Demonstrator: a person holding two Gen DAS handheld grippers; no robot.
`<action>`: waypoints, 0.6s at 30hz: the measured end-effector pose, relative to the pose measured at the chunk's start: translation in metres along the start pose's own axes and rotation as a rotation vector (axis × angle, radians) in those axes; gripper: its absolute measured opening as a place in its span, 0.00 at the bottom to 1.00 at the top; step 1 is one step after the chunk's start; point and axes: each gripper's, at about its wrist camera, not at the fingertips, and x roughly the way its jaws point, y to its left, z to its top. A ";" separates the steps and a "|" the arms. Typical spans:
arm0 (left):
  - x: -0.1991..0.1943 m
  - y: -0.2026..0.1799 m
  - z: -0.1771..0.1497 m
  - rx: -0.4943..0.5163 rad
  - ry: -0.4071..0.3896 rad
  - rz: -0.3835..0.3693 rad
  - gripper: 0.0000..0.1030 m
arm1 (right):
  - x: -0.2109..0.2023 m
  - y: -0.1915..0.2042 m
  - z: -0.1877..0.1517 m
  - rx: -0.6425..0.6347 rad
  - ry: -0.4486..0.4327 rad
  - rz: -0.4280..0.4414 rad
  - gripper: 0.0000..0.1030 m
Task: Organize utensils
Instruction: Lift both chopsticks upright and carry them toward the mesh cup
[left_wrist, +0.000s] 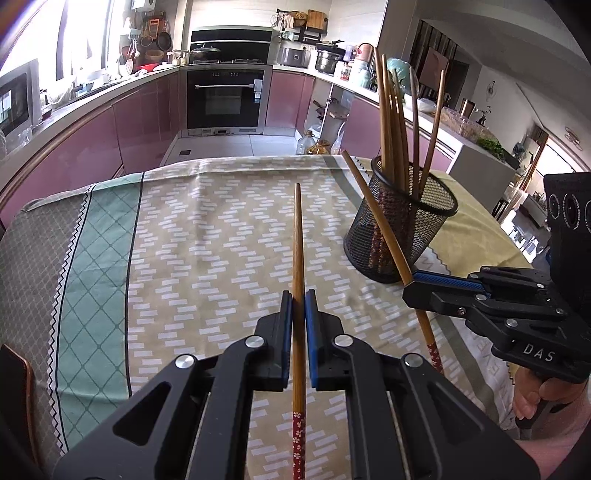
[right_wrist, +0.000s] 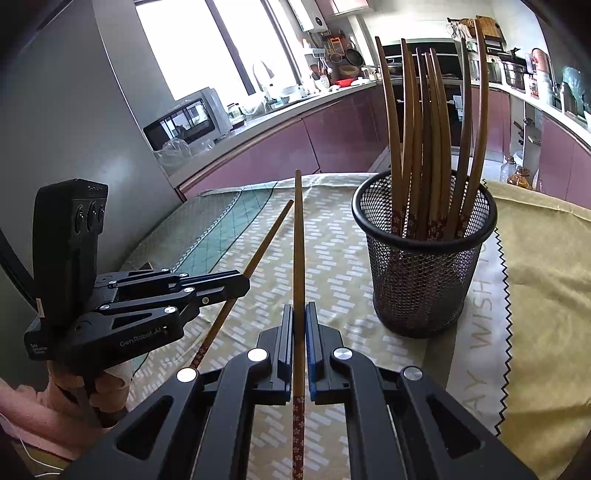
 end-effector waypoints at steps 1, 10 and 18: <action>-0.002 0.000 0.000 -0.001 -0.004 -0.002 0.07 | -0.001 0.000 0.000 0.000 -0.003 0.001 0.05; -0.012 0.001 0.002 -0.011 -0.025 -0.031 0.07 | -0.011 -0.003 -0.002 0.012 -0.020 0.019 0.05; -0.022 0.003 0.005 -0.023 -0.043 -0.061 0.07 | -0.021 -0.012 -0.002 0.026 -0.042 0.031 0.05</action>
